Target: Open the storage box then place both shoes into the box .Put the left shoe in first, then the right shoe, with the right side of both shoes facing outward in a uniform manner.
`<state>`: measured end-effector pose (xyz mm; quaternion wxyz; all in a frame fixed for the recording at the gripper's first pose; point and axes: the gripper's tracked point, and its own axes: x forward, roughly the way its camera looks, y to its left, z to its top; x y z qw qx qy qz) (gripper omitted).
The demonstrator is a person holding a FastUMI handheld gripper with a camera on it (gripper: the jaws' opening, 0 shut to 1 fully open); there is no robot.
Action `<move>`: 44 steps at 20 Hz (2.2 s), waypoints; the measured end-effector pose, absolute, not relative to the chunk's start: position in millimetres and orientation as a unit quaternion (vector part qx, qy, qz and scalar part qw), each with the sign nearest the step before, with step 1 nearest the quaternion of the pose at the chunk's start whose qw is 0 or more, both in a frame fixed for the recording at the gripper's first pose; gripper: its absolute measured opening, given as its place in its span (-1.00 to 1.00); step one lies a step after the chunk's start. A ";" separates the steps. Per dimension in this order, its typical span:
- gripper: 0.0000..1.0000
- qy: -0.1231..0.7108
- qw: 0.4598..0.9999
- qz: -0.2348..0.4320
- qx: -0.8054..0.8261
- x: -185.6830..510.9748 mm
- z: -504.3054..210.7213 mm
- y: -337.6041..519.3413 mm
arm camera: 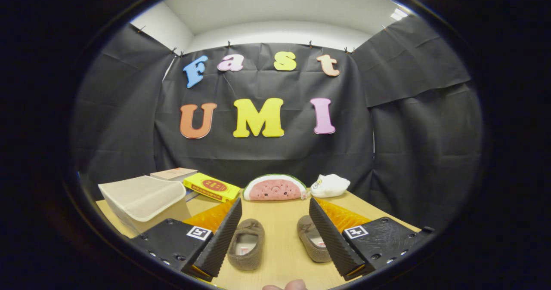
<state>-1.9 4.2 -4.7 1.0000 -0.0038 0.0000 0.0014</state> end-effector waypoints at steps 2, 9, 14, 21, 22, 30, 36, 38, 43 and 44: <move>0.91 0.001 1.000 0.002 -0.006 -1.2 -6.4 5.0; 0.91 0.015 1.000 0.021 -0.006 4.1 -21.8 23.0; 0.91 0.020 0.998 0.061 0.007 12.2 -24.7 61.2; 0.91 0.050 0.987 0.143 0.055 28.1 -44.1 147.9; 0.91 0.059 0.984 0.155 0.065 30.3 -49.7 161.5; 0.91 0.108 0.959 0.229 0.124 45.0 -75.7 242.2; 0.91 0.146 0.937 0.262 0.180 51.4 -87.2 269.9; 0.92 0.169 0.922 0.271 0.216 51.9 -92.3 276.0; 0.93 0.217 0.887 0.289 0.289 54.9 -104.4 286.8; 0.93 0.228 0.879 0.291 0.302 54.5 -106.4 287.9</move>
